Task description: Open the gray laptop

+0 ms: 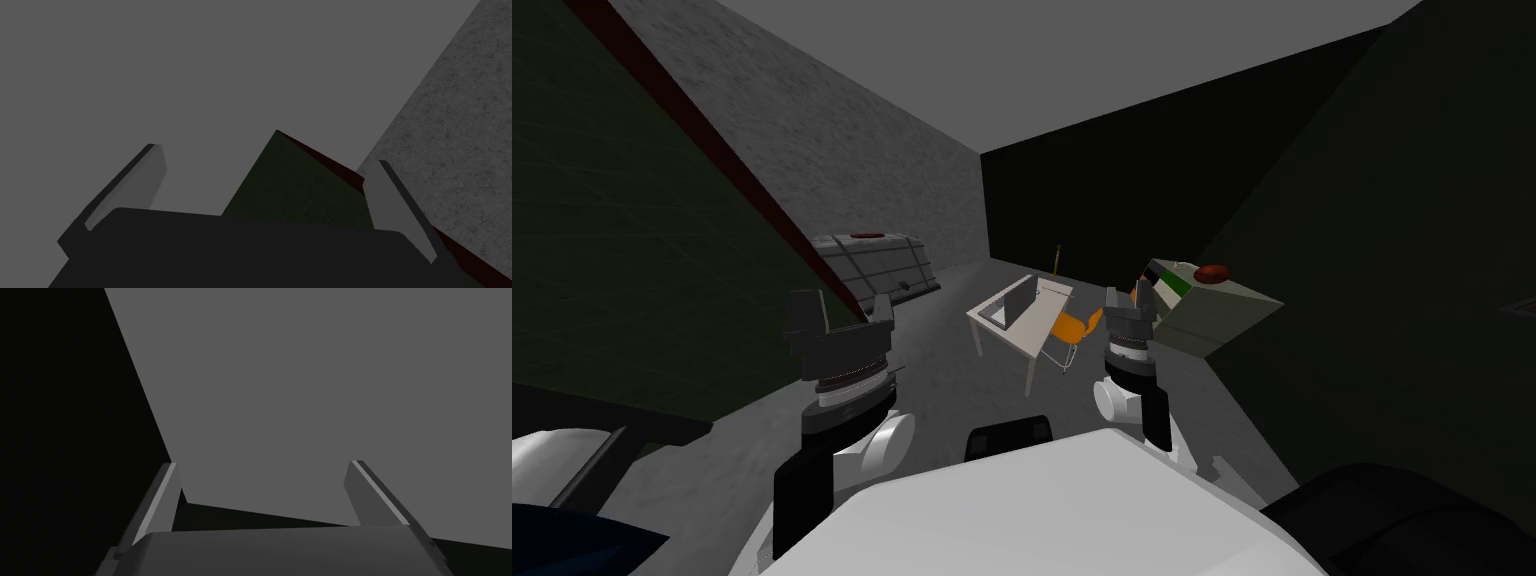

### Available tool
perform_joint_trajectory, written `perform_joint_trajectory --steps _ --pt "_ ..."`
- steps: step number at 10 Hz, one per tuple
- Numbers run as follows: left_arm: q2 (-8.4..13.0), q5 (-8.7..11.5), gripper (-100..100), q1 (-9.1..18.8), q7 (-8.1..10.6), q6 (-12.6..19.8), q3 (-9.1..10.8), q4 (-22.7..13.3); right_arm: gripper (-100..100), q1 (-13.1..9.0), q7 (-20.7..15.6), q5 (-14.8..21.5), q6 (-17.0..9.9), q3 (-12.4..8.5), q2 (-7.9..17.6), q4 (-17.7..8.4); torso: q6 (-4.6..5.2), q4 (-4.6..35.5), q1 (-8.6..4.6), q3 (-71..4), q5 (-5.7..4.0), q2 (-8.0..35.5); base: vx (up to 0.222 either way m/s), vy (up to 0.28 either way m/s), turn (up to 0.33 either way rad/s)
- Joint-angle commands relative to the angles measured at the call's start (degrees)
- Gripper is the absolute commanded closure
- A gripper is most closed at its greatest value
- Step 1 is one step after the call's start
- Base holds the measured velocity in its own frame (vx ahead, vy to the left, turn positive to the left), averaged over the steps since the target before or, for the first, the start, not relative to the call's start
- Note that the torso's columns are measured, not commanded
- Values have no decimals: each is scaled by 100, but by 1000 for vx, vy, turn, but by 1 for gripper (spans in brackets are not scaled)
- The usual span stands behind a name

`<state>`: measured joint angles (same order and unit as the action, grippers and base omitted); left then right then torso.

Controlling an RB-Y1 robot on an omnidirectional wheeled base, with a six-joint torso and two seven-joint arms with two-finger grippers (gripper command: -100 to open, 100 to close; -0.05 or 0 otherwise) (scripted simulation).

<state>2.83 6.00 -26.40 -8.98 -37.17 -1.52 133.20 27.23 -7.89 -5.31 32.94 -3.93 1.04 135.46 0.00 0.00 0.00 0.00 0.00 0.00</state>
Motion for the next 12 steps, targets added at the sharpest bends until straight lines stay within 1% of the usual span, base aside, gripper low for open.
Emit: perform_joint_trajectory --steps 1,3,9,10,11,12 --pt "0 0 0 0 0 0 0 0 0 0 0 0 0 0 0 0 0 235 0 -467 0 232 0 0 0" --pt "0 0 0 0 0 0 0 1 0 0 0 0 0 0 0 1 0 1006 0 -2014 0 1003 0 0 0" --pt "0 0 0 0 0 0 0 2 0 0 0 0 0 0 0 2 0 3537 0 -7073 0 3539 0 0 0" --pt "0 0 0 0 0 0 0 2 -100 2 -17 70 -17 -15 179 -10 0 3960 0 -7919 0 3962 12 11 1" --pt "0 0 0 0 0 0 0 0 -100 4 -35 141 -34 -30 311 -22 0 4149 3 -8315 1 4153 21 23 0" --pt "0 0 0 -1 0 0 0 -1 -100 6 -58 235 -57 -51 451 -36 0 4204 6 -8428 2 4204 21 32 -4"
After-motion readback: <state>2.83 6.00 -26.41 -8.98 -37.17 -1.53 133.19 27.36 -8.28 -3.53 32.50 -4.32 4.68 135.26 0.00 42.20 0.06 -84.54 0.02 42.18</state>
